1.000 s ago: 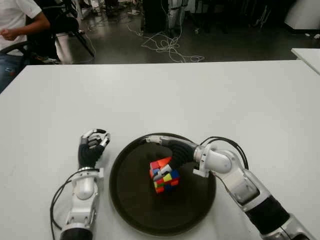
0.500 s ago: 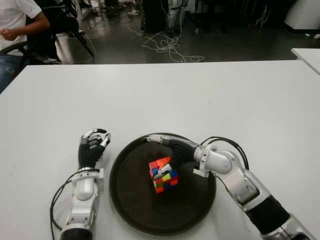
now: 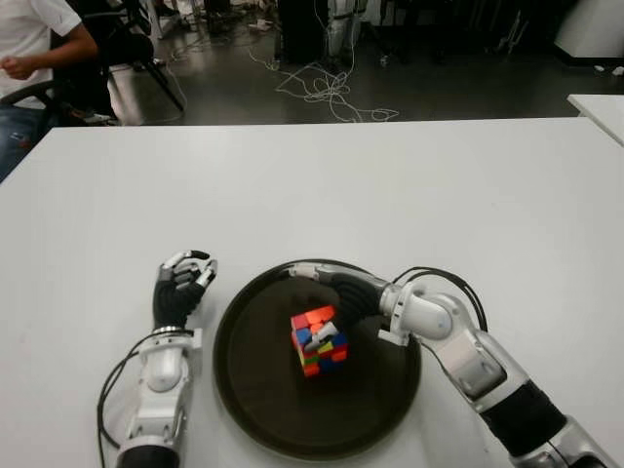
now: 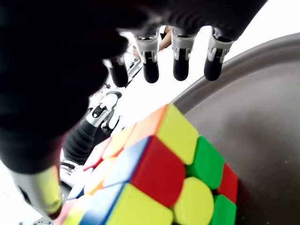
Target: Pick up the Rubik's Cube and put it in the plate
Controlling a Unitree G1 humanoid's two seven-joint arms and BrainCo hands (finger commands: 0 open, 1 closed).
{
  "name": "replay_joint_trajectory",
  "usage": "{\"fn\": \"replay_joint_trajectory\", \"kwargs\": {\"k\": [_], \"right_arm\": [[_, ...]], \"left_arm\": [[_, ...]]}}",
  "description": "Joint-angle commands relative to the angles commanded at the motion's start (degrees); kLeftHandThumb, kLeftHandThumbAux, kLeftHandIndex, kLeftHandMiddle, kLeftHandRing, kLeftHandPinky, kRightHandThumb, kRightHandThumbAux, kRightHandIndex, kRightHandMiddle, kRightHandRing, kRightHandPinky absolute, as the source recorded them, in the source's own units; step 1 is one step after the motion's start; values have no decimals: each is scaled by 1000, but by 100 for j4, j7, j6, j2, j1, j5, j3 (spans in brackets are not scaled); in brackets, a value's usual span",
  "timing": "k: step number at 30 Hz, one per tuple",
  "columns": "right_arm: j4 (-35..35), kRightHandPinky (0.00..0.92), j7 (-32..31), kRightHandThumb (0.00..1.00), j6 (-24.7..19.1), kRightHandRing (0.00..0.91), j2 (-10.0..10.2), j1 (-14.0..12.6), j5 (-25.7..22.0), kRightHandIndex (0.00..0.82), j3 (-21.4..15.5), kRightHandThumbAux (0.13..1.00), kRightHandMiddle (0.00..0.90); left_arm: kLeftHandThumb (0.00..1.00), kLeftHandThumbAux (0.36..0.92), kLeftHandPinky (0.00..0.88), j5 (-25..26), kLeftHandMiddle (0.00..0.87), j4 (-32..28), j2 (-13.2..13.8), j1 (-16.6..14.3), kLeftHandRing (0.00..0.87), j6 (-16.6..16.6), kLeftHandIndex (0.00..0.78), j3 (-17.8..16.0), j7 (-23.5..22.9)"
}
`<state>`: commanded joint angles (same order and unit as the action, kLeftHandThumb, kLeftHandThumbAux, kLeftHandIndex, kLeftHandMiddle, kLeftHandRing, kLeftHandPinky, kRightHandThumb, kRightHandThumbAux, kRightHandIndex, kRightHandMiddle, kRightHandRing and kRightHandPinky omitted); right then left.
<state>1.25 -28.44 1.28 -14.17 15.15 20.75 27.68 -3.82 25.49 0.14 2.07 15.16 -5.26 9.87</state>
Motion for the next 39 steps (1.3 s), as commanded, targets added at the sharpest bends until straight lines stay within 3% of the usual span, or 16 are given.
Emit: {"fn": "replay_joint_trajectory", "kwargs": {"k": [8,11,14,20,24,29,34,39], "right_arm": [[475,0,147,0,186,0,-132,-177,-239,0,-408,643,0],[573,0,20,0,254,0,-174,-220,-949,0,-960,621,0],[763,0,-41,0,342,0,-303,-253,-1331,0,-1353,598,0],[901,0,492,0,735,0,-303,-319,-1158,0,-1714,577,0],[1106,0,979,0,852,0,-342,-536,-1096,0,-2175,588,0],[688,0,1446,0,1552,0,-396,-695,-1259,0,-2740,602,0],[73,0,1864,0,2292,0,-353,-607,-1435,0,-3186,666,0],[-136,0,2155,0,2524,0,-322,-546,-1376,0,-3360,705,0]], "left_arm": [[703,708,802,-141,811,-2,16,-22,827,-115,443,51,146],[704,708,801,-176,804,102,51,-69,823,-78,443,53,141],[704,708,799,-182,799,128,58,-83,820,-70,443,51,128],[705,708,799,-153,797,190,64,-110,818,-29,443,36,99],[705,707,806,-72,804,226,67,-119,822,44,443,19,6],[705,707,806,16,807,311,78,-141,824,178,443,-9,-104],[705,707,809,97,808,302,79,-139,826,234,443,-20,-185],[704,707,804,140,804,271,82,-151,824,180,442,-37,-226]]}}
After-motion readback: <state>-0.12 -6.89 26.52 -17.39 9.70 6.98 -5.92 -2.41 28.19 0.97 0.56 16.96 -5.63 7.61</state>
